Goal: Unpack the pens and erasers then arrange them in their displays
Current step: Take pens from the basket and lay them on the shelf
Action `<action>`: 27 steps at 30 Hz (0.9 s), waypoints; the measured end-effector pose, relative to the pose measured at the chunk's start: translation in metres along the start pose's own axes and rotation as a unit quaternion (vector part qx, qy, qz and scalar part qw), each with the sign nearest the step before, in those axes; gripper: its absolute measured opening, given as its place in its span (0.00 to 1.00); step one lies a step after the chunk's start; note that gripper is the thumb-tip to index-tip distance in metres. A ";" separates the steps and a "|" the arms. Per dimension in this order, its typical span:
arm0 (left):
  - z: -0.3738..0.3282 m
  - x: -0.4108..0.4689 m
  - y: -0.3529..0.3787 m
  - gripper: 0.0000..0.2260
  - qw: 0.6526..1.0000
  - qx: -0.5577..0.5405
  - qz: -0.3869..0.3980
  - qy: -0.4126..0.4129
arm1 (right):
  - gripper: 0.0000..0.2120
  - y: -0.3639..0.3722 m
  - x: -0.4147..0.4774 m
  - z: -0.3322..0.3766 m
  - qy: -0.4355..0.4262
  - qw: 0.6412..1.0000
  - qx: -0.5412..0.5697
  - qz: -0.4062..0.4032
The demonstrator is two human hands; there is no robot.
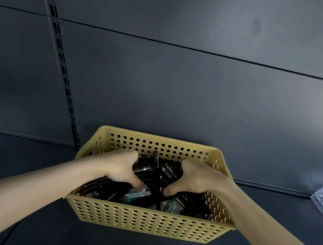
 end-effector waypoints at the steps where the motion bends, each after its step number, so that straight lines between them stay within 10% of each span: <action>1: 0.000 0.001 0.002 0.22 1.000 -0.010 0.010 0.003 | 0.18 0.000 0.000 -0.001 0.002 1.000 0.011 0.003; 27: 0.004 -0.016 -0.010 0.11 0.943 -0.331 -0.017 0.009 | 0.10 -0.009 -0.011 0.005 -0.054 0.957 0.285 0.012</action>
Point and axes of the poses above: each hand's wrist, its own x-axis towards the middle knuckle, its own y-axis out of the palm, z = x × y, the point moved 9 cm from there along x, towards the middle knuckle, and after that the axes turned 13 degrees about x, right-handed, at the moved point
